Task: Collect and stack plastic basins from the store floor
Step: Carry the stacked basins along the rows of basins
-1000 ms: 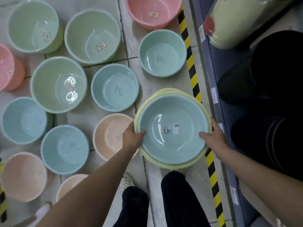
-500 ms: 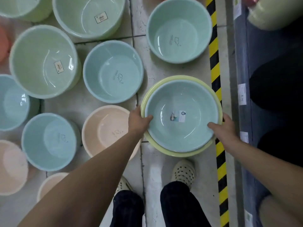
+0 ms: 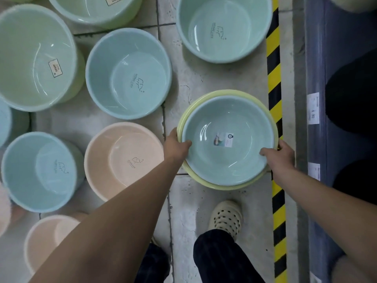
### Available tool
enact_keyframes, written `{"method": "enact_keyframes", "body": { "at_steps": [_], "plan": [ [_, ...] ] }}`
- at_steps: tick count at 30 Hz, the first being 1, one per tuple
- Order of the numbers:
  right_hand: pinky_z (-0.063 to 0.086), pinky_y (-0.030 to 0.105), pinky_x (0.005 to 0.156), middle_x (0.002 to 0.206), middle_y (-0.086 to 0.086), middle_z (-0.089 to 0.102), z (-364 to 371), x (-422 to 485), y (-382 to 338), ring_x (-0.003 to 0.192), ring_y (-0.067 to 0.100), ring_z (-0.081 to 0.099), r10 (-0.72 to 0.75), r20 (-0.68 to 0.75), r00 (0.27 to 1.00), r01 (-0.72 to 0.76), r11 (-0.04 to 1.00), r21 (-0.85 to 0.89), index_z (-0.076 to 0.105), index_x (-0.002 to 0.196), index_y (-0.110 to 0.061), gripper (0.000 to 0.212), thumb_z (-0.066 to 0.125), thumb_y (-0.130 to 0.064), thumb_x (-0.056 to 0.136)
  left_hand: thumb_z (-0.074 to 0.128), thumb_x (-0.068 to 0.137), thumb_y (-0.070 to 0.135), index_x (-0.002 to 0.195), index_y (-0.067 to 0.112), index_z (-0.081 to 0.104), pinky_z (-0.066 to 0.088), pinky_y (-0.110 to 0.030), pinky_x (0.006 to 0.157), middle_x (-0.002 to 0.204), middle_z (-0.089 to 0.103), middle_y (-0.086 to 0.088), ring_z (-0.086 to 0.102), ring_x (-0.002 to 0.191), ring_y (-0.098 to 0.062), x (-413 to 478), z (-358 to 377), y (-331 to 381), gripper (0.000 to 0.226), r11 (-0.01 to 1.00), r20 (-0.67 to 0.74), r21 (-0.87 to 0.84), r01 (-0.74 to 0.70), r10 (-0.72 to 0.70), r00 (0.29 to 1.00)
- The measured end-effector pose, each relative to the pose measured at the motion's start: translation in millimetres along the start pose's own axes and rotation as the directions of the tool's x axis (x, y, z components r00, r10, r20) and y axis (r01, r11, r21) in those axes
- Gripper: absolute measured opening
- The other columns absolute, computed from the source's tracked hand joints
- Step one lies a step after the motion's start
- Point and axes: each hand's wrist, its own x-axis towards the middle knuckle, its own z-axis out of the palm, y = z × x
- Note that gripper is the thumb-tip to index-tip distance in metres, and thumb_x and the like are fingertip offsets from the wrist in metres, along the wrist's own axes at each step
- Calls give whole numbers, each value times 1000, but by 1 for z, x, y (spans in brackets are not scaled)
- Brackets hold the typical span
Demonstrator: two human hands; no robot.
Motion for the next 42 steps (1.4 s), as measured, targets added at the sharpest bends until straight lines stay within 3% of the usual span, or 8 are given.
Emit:
{"method": "enact_keyframes", "body": {
  "at_steps": [7,12,18,22,30,34,37,42],
  "plan": [
    [57,41,83,96,-10,66,7,9,20,98,26,65,-53,-19,998,54,996,68,64,118,-29,44,66,-8,80,65,84,6,129,24,61,55,-32,83,90,64,17,65,90,-18,8,16,-26,49,997,-28,-74,-31,29,999],
    [55,50,93,114,-3,63,13,9,34,104,27,62,-166,-18,986,166,986,-22,50,137,-30,56,65,-24,83,66,84,10,138,21,54,51,-25,73,106,66,4,64,95,-19,19,14,-35,56,997,16,-4,-78,78,997],
    [54,48,94,113,-2,61,11,2,29,106,28,60,-190,-12,982,190,981,-40,50,136,-25,53,67,-20,86,71,83,19,131,10,53,57,-42,89,115,65,-7,65,103,-29,34,1,-22,52,980,105,187,-64,45,993],
    [55,43,91,102,-10,63,3,-26,27,105,26,63,-228,-17,974,228,974,-2,54,123,-31,47,69,-19,80,71,81,16,118,12,62,58,-34,76,105,70,-5,70,94,-27,14,-22,-18,39,996,65,27,-88,86,994],
    [51,36,82,100,-12,61,2,-148,-17,101,22,61,-370,78,926,375,924,-68,53,134,-28,46,65,-20,90,66,74,17,106,29,70,55,-21,70,93,74,12,69,85,-7,-104,-128,-42,34,948,-85,-307,-89,65,994],
    [52,37,81,97,-11,62,27,-221,-45,96,23,62,-447,186,875,473,871,-130,54,126,-32,36,65,-23,92,68,78,12,97,41,68,51,-12,63,89,74,17,69,80,0,-160,-195,-66,34,900,-215,-429,-75,-22,976],
    [47,32,78,94,-17,58,57,-274,-60,91,19,60,-481,265,836,530,832,-162,52,135,-29,44,64,-21,93,69,82,8,96,35,67,46,-6,55,85,72,13,66,75,-2,-199,-244,-93,30,866,-289,-499,-35,-128,949],
    [45,29,79,95,-22,59,126,-358,-67,89,14,60,-500,446,742,628,752,-202,52,131,-33,44,66,-18,92,71,84,7,92,36,64,50,-18,61,84,70,10,65,78,-10,-254,-318,-161,30,802,-418,-596,-38,-269,868]
  ]
}}
